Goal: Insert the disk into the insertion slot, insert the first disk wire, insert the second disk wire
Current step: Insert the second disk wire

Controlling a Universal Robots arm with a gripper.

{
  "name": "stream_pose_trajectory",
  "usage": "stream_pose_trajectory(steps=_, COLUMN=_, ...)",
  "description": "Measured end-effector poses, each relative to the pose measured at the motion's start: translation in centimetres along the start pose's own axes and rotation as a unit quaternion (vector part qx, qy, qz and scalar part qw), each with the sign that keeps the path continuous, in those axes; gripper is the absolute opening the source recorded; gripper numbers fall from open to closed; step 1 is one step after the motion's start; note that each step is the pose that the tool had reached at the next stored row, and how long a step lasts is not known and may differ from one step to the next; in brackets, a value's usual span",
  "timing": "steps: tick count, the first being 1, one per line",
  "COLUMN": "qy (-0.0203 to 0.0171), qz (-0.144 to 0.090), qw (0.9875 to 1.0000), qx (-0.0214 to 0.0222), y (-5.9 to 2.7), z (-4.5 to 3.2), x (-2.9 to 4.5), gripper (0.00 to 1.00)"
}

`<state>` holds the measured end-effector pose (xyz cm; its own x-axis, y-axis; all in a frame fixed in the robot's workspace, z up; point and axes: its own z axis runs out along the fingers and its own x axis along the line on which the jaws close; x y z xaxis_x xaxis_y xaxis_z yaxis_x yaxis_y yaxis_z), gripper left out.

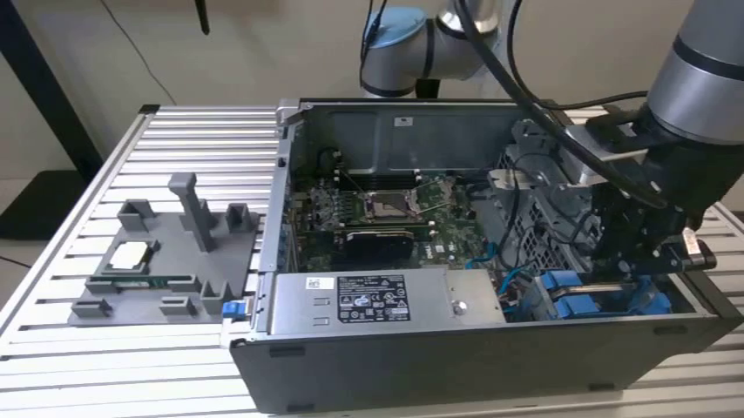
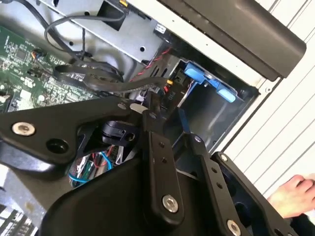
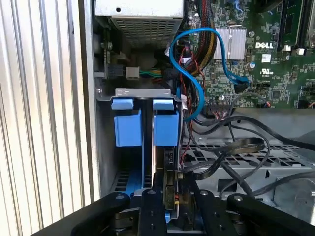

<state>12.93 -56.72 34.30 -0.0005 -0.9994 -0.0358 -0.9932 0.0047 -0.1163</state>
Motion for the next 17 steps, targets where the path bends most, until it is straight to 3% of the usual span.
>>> stream_pose_trajectory(steps=8, qy=-0.0005, qz=0.000, qw=0.9999, qx=-0.0129, y=-0.61, z=-2.07, x=-0.08, gripper=0.31)
stream_pose_trajectory(steps=12, qy=-0.0004, qz=0.001, qw=0.9995, qx=-0.0302, y=-1.22, z=-2.35, x=-0.09, gripper=0.31)
stream_pose_trajectory(steps=13, qy=-0.0023, qz=0.001, qw=0.9995, qx=-0.0317, y=-1.31, z=-2.40, x=-0.09, gripper=0.31)
stream_pose_trajectory(steps=14, qy=-0.0078, qz=0.002, qw=0.9995, qx=-0.0319, y=-1.37, z=-2.46, x=-0.09, gripper=0.31)
stream_pose_trajectory(steps=15, qy=-0.0145, qz=0.002, qw=0.9994, qx=-0.0320, y=-1.40, z=-2.48, x=-0.09, gripper=0.31)
stream_pose_trajectory(steps=17, qy=-0.0325, qz=0.004, qw=0.9989, qx=-0.0321, y=-1.42, z=-2.49, x=-0.09, gripper=0.31)
